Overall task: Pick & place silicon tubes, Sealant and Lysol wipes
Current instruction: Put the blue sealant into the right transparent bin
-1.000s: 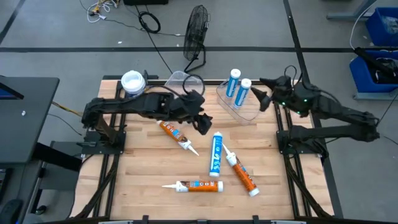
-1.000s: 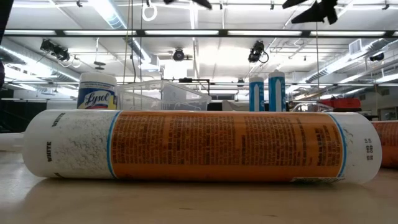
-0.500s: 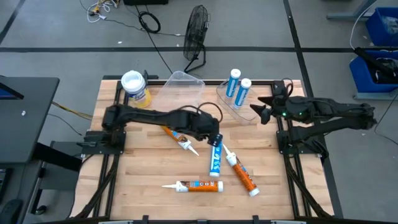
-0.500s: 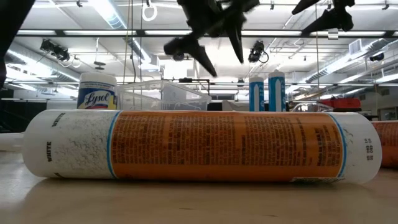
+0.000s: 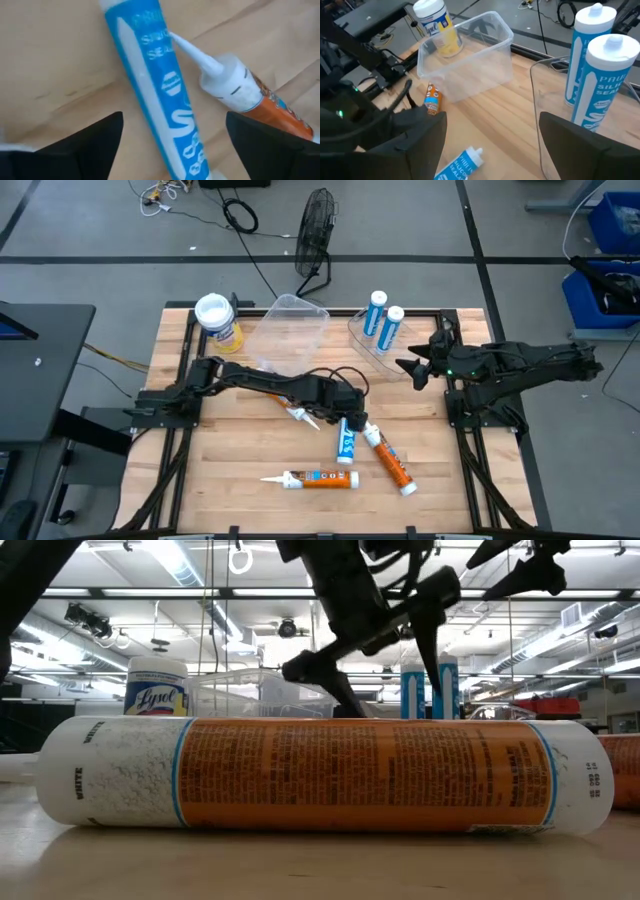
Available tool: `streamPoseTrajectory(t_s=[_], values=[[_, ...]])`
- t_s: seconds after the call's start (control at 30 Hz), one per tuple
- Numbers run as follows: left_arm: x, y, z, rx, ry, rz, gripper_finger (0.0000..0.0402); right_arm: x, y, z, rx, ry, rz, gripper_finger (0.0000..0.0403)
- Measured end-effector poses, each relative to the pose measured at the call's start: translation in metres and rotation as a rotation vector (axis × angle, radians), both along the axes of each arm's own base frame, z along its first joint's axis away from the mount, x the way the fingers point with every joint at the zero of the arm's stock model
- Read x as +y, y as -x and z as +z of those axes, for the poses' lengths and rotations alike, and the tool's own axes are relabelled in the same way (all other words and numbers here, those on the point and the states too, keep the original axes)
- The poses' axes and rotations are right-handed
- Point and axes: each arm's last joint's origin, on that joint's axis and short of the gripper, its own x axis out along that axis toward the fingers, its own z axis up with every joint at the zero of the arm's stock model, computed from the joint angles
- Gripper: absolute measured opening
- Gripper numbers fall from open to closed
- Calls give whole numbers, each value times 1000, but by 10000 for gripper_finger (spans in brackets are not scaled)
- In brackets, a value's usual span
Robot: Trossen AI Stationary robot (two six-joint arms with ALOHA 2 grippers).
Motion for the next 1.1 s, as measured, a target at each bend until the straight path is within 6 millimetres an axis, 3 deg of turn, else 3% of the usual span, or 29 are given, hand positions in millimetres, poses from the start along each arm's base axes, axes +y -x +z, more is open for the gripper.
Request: streamPoseTrajectory(t_s=[0.33,0.63,0.83,1.1], values=[[-9,-12,-52,77,-20,-27,378,1,-6,-3,16,-1,-3,320],[-9,-10,-60,126,-57,-119,372,1,-7,-4,26,1,-3,320],[-9,-6,-61,168,-53,-159,325,1,-6,-4,36,22,-4,320],[-9,-4,-62,183,-74,-252,217,0,-6,-4,34,34,-23,320]])
